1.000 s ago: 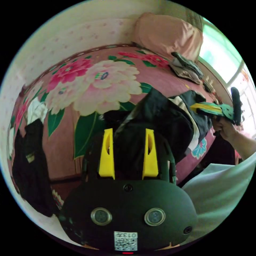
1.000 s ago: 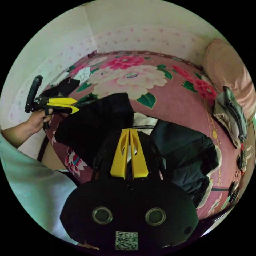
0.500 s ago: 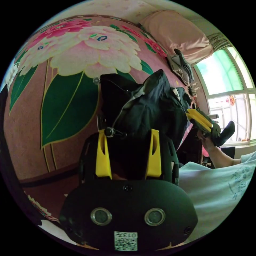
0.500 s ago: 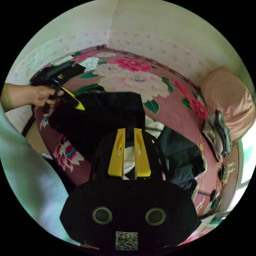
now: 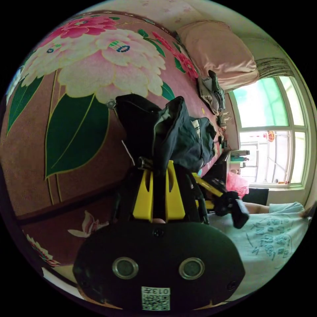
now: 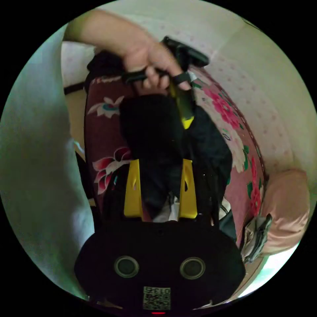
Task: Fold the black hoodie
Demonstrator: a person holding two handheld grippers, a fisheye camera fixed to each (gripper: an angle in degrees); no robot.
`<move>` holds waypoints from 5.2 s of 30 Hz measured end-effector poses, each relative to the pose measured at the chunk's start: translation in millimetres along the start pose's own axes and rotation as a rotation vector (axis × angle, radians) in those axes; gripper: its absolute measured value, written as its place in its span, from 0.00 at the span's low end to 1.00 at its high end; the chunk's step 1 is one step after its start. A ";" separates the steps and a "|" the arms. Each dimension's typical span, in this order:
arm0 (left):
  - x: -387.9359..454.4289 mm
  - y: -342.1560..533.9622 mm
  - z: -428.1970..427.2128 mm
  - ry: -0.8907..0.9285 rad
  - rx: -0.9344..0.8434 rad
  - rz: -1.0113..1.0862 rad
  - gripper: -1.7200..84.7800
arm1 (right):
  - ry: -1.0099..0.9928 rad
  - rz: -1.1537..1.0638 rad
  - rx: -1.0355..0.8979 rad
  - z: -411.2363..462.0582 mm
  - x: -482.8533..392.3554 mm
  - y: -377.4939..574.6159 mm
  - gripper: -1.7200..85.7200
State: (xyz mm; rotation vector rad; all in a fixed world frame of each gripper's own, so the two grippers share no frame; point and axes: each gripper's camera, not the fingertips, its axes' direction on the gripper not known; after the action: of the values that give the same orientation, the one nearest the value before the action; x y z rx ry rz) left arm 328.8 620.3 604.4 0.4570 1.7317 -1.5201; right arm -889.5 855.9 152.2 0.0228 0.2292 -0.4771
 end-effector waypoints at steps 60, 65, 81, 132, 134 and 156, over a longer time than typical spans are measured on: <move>457.5 -111.5 418.1 -0.433 -0.108 0.550 0.02 | -0.752 1.755 0.802 187.9 267.5 790.0 0.07; 507.1 -97.4 410.6 -0.383 -0.016 0.657 0.02 | -0.930 1.762 0.707 187.0 277.7 801.1 0.07; 538.0 -101.2 559.6 -0.772 -0.230 0.868 0.02 | 0.014 1.170 -0.103 175.4 390.4 674.5 0.03; 179.4 -242.9 418.5 0.356 0.009 -0.127 0.21 | -0.738 1.165 0.215 243.1 708.8 822.3 0.12; 188.8 -256.3 414.2 0.282 0.009 -0.124 0.18 | -0.754 1.139 0.236 243.8 716.1 833.2 0.10; 445.2 -652.5 349.0 0.416 0.203 0.559 0.18 | -0.022 0.995 0.579 -5.0 994.6 913.6 0.09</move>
State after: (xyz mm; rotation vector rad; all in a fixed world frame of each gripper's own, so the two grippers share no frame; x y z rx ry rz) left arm -306.6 46.7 718.5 1.3193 1.5566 -1.2411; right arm 386.0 1218.0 -104.4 0.6672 0.0311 0.4632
